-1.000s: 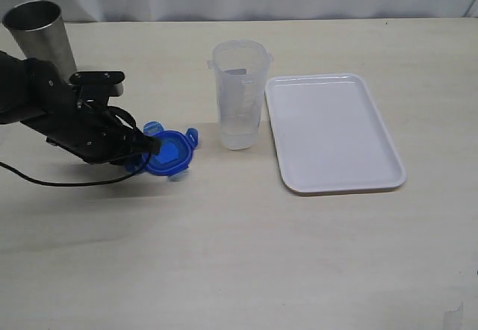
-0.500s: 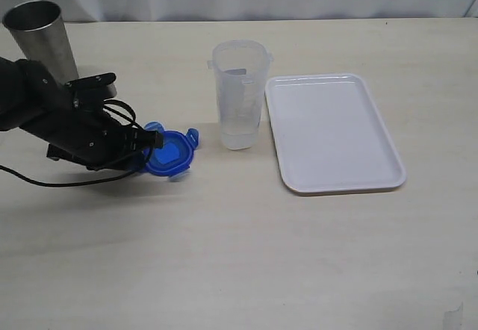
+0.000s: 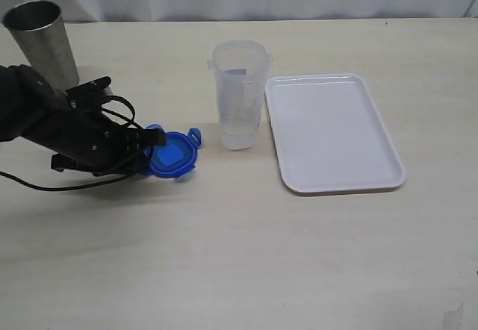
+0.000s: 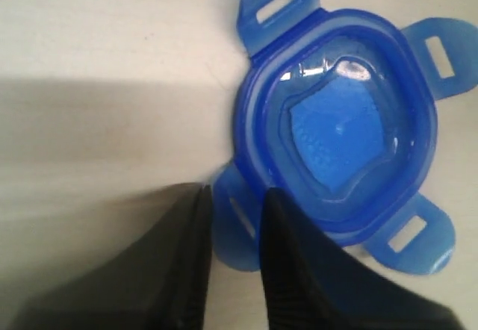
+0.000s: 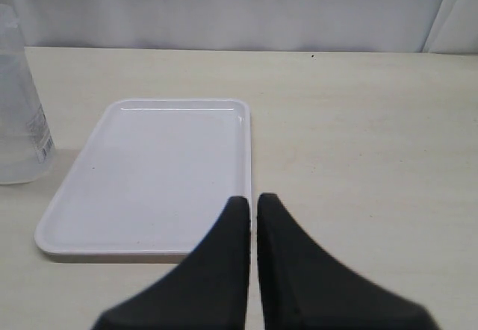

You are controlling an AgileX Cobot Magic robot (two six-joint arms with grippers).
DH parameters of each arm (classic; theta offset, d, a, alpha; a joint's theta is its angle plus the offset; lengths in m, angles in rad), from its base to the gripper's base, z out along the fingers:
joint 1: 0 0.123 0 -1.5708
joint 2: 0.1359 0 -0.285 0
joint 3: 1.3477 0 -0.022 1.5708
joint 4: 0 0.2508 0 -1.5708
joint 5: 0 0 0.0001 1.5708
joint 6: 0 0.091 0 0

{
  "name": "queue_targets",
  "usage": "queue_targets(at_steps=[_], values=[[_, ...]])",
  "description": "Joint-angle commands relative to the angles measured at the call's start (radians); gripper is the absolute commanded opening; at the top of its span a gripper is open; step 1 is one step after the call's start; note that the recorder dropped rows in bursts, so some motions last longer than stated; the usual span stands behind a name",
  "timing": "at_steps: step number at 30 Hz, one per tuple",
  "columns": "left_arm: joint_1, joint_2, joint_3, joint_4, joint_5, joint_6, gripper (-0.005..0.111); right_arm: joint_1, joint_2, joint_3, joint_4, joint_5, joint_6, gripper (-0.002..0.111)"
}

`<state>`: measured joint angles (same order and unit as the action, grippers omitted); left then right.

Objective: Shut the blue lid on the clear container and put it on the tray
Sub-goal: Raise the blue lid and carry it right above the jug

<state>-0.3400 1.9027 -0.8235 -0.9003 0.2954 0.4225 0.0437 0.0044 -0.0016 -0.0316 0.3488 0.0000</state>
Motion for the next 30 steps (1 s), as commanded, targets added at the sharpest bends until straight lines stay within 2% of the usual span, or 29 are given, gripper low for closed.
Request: queue_targets(at_steps=[1, 2, 3, 9, 14, 18, 21, 23, 26, 30], values=[[-0.01, 0.014, 0.015, 0.002, -0.001, 0.016, 0.006, -0.006, -0.004, 0.002, 0.001, -0.003, -0.006, 0.004], [-0.01, 0.014, 0.015, 0.002, -0.007, 0.021, 0.001, -0.006, -0.004, 0.002, 0.001, -0.003, -0.006, 0.004], [-0.01, 0.014, 0.015, 0.002, -0.011, 0.032, 0.0, -0.006, -0.004, 0.002, 0.001, -0.003, -0.006, 0.004], [-0.01, 0.001, 0.007, 0.008, -0.013, 0.108, 0.0, -0.006, -0.004, 0.002, 0.001, -0.003, -0.006, 0.004], [-0.01, -0.107, 0.007, 0.01, -0.025, 0.183, 0.0, -0.006, -0.004, 0.002, 0.001, -0.003, -0.006, 0.004], [-0.01, -0.278, 0.007, 0.115, -0.041, 0.198, 0.0, -0.006, -0.004, 0.002, 0.001, -0.003, -0.006, 0.004], [-0.01, -0.368, 0.007, 0.252, -0.076, 0.208, 0.0, -0.006, -0.004, 0.002, 0.001, -0.003, -0.006, 0.004], [-0.01, -0.407, -0.019, 0.369, -0.064, 0.287, 0.0, -0.006, -0.004, 0.002, 0.001, -0.003, -0.006, 0.004], [-0.01, -0.436, -0.071, 0.486, -0.065, 0.309, 0.0, -0.006, -0.004, 0.002, 0.001, -0.003, -0.006, 0.004], [-0.01, -0.436, -0.145, 0.56, -0.121, 0.314, 0.0, -0.006, -0.004, 0.002, 0.001, -0.003, -0.006, 0.004]])
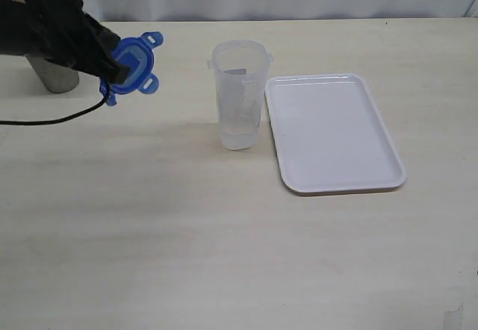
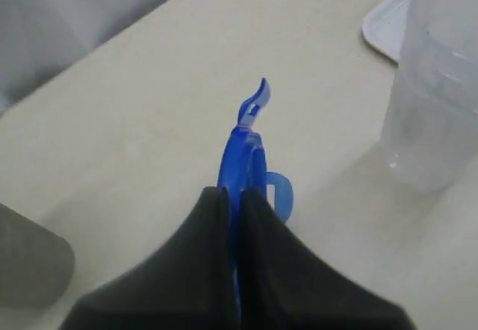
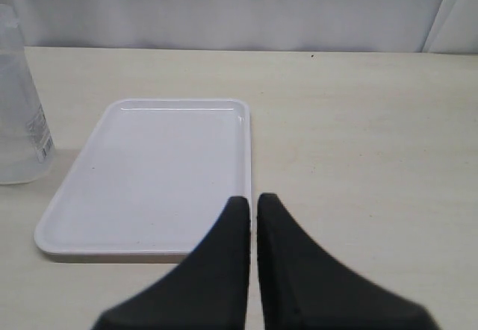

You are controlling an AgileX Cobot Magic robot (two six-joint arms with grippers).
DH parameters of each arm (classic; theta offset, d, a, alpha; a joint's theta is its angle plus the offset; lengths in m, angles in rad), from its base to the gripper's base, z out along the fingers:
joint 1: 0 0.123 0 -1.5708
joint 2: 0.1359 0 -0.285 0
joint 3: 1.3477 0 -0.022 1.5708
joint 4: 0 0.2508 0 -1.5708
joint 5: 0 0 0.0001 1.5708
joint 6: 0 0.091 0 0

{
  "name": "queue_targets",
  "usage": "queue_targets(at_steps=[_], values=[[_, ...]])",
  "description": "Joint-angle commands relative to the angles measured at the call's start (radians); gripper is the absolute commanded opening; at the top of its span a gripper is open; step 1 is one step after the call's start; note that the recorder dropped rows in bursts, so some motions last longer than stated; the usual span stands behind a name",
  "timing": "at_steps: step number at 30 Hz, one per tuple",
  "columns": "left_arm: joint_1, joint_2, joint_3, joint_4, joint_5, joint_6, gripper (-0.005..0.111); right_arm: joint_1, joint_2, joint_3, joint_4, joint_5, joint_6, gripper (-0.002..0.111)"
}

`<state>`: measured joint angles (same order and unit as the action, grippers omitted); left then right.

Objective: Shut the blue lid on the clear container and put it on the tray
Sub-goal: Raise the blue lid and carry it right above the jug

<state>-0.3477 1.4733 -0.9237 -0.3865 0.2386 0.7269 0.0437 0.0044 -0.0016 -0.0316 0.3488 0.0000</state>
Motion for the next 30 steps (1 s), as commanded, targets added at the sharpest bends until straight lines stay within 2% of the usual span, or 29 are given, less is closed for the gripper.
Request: queue_targets(at_steps=[1, 10, 12, 21, 30], values=[[-0.002, -0.007, -0.05, 0.063, -0.094, 0.012, 0.0, -0.006, -0.004, 0.002, 0.001, -0.003, -0.006, 0.004], [-0.018, 0.046, -0.05, 0.173, -0.332, 0.026, 0.0, -0.006, -0.004, 0.002, 0.001, -0.003, -0.006, 0.004], [-0.041, 0.072, -0.05, 0.181, -0.402, 0.064, 0.0, -0.006, -0.004, 0.002, 0.001, -0.003, -0.006, 0.004], [-0.158, 0.186, -0.05, 0.471, -0.705, 0.062, 0.0, -0.006, -0.004, 0.002, 0.001, -0.003, -0.006, 0.004], [-0.21, 0.231, -0.079, 0.624, -0.713, 0.075, 0.0, -0.006, -0.004, 0.002, 0.001, -0.003, -0.006, 0.004]])
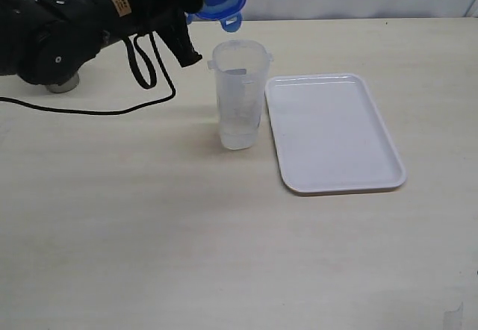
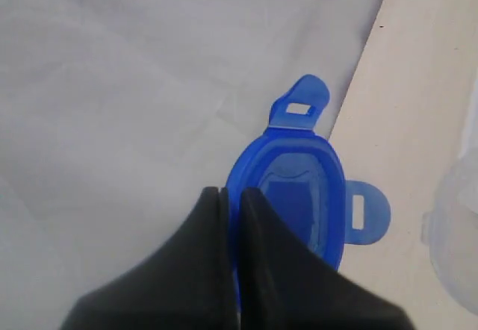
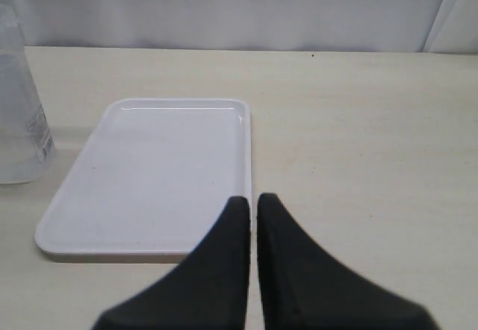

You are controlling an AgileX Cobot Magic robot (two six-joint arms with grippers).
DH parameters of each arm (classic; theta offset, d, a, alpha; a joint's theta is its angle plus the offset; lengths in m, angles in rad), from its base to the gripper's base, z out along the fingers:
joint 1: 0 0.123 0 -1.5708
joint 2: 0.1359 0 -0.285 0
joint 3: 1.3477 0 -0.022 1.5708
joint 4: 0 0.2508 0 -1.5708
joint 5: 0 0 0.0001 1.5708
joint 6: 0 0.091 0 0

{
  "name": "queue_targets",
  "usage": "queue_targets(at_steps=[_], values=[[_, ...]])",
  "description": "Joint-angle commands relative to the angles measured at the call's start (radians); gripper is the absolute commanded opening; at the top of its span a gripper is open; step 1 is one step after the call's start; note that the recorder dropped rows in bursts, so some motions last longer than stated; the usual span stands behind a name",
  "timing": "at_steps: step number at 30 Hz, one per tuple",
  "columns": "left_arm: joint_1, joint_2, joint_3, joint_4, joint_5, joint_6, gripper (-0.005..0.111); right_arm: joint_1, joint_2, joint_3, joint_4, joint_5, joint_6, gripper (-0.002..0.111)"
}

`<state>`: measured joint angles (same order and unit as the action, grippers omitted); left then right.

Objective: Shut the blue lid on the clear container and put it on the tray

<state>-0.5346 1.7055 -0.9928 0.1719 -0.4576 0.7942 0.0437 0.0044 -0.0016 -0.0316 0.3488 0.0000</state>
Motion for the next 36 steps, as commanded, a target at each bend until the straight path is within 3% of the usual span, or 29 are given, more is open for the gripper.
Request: queue_targets(at_steps=[1, 5, 20, 27, 33, 36], values=[[-0.039, -0.001, -0.01, 0.089, 0.005, 0.042, 0.0, -0.006, -0.004, 0.002, 0.001, -0.003, -0.006, 0.004], [-0.071, -0.001, -0.01, 0.078, 0.084, 0.154, 0.0, -0.006, -0.004, 0.002, 0.001, -0.003, -0.006, 0.004], [-0.073, -0.001, -0.01, 0.07, 0.071, 0.317, 0.0, -0.006, -0.004, 0.002, 0.001, -0.003, -0.006, 0.004], [-0.073, -0.001, -0.01, -0.172, -0.015, 0.473, 0.0, -0.006, -0.004, 0.002, 0.001, -0.003, -0.006, 0.004], [-0.101, -0.001, -0.01, -0.182, 0.109, 0.483, 0.0, -0.006, -0.004, 0.002, 0.001, -0.003, -0.006, 0.004], [-0.124, -0.001, -0.01, -0.182, 0.1, 0.485, 0.0, -0.006, -0.004, 0.002, 0.001, -0.003, -0.006, 0.004]])
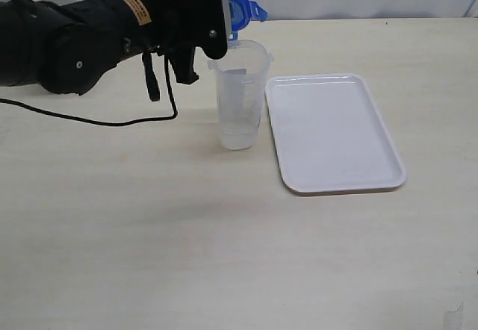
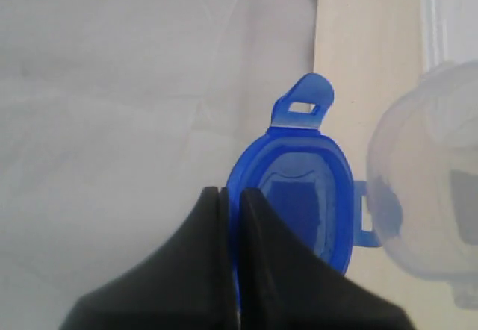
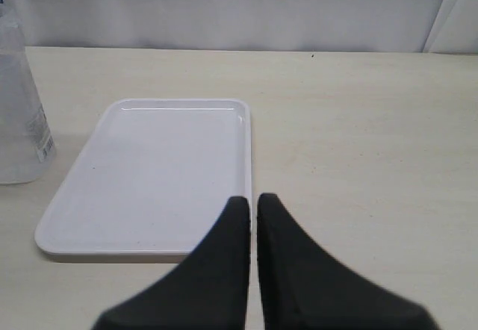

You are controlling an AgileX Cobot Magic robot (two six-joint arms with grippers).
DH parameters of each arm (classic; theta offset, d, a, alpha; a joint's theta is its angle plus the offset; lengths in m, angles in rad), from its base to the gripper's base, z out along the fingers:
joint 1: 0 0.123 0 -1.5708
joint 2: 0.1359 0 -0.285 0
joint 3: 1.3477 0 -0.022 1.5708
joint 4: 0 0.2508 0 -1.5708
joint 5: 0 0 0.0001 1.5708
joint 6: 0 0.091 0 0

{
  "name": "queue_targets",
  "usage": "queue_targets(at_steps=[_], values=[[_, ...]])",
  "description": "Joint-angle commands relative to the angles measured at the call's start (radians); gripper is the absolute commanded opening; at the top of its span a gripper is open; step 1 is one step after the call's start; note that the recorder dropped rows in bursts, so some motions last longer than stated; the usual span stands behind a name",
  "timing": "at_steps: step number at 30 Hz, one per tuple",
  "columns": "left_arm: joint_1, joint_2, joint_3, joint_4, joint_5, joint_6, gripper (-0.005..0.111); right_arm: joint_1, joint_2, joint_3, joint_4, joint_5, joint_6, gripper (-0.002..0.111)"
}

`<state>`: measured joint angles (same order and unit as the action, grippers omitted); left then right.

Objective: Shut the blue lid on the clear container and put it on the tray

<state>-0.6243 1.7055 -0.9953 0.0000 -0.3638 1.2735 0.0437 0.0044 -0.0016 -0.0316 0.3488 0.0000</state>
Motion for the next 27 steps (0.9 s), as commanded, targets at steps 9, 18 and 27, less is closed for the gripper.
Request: queue_targets(at_steps=[9, 18, 27], values=[[-0.06, -0.001, -0.008, -0.009, -0.03, 0.04, 0.0, -0.006, -0.004, 0.002, 0.001, -0.003, -0.006, 0.004], [-0.077, -0.001, -0.008, -0.012, -0.021, 0.047, 0.0, -0.006, -0.004, 0.002, 0.001, -0.003, -0.006, 0.004], [-0.086, -0.001, -0.008, -0.02, -0.008, 0.066, 0.0, -0.006, -0.004, 0.002, 0.001, -0.003, -0.006, 0.004]])
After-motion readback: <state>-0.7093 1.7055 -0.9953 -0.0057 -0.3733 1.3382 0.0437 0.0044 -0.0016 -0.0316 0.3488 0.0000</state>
